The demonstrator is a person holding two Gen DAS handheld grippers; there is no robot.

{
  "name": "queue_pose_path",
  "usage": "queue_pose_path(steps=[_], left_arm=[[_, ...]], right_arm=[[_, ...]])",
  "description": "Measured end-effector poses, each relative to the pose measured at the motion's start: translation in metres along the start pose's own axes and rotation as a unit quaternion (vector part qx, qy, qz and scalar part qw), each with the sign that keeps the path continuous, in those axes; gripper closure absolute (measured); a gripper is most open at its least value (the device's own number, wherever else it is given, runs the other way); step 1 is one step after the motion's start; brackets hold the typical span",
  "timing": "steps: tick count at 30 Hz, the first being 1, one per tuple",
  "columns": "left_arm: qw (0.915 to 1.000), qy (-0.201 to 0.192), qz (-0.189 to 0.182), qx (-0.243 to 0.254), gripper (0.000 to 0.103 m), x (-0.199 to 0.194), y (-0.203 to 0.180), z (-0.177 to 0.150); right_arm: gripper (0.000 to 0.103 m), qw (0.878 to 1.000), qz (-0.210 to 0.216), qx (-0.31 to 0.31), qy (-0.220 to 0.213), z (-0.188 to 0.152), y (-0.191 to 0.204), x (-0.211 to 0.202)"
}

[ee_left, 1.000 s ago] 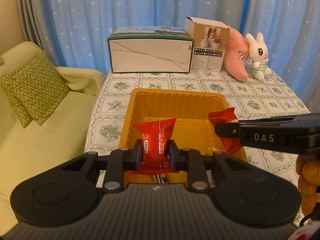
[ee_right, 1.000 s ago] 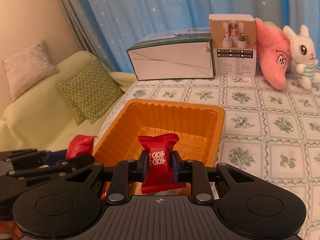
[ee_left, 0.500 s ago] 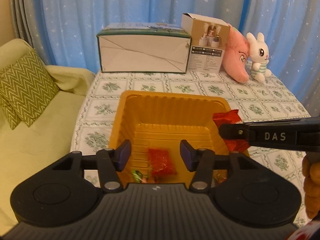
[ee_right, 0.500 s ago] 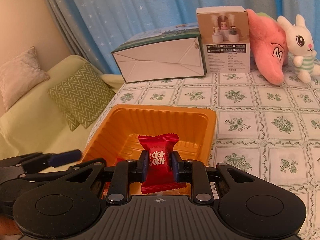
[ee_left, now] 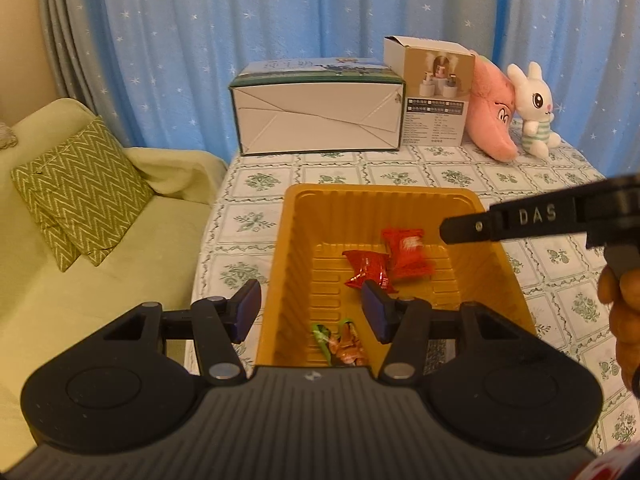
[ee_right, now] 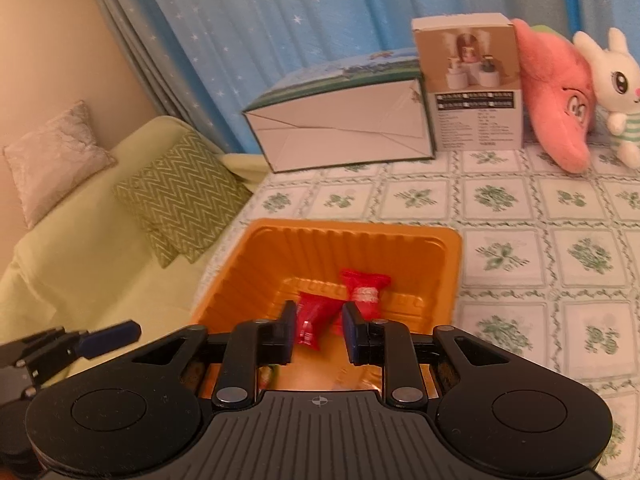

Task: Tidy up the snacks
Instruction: 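Lower both red candies into the orange tray and open both grippers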

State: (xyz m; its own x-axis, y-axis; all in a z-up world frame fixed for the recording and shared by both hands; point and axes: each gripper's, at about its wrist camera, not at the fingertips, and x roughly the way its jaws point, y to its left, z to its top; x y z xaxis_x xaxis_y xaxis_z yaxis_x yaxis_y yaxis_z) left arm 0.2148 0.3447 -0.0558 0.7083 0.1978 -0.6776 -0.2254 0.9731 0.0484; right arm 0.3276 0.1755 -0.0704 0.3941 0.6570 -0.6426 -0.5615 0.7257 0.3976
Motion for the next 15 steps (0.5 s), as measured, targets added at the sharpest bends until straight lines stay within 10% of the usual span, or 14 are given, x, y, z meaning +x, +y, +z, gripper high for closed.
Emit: queue_pose_path(steps=[15], left_arm=[[0.9997,-0.003,0.003,-0.026,0.048,-0.038,-0.004,-0.024]], right_arm=[[0.078,1.000,-0.021,-0.011,-0.006,-0.028,0.006,-0.047]])
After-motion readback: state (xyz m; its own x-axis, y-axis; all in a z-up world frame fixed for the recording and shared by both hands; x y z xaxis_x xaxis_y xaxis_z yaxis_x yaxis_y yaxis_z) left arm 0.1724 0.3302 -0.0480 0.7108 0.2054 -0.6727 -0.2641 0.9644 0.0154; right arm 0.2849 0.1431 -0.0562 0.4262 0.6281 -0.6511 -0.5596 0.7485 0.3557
